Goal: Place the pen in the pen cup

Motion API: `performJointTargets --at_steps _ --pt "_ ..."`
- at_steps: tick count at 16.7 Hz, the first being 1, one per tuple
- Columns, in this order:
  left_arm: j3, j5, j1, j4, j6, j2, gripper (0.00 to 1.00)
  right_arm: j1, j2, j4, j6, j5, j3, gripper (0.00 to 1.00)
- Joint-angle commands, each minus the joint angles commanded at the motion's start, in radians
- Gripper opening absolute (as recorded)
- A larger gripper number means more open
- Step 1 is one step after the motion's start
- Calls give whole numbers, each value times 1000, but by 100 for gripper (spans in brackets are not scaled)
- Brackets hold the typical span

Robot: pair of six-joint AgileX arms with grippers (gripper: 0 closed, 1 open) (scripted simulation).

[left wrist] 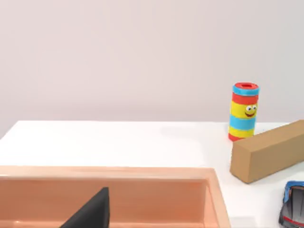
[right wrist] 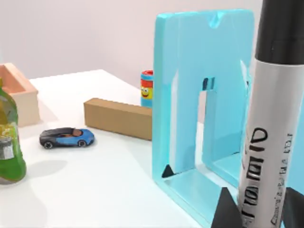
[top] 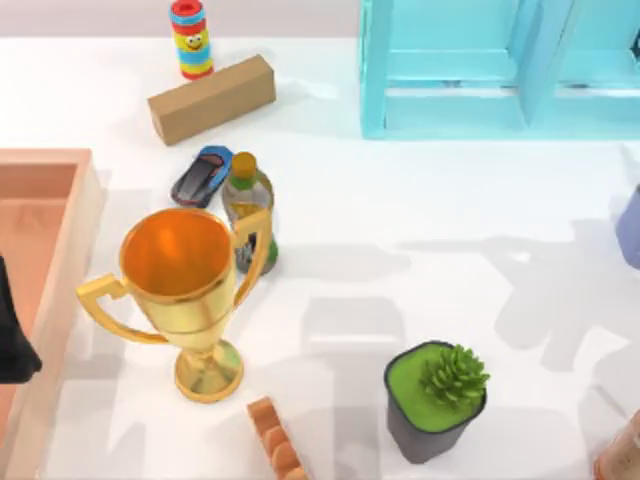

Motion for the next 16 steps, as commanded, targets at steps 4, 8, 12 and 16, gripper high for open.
performJointTargets --at_steps 4,8,12,16 --pt "0 0 0 0 0 0 100 0 0 0 0 0 0 53" --pt "0 0 0 0 0 0 100 0 0 0 0 0 0 83" --pt "0 0 0 0 0 0 100 0 0 0 0 0 0 100" --pt "0 0 0 0 0 0 100 0 0 0 0 0 0 100"
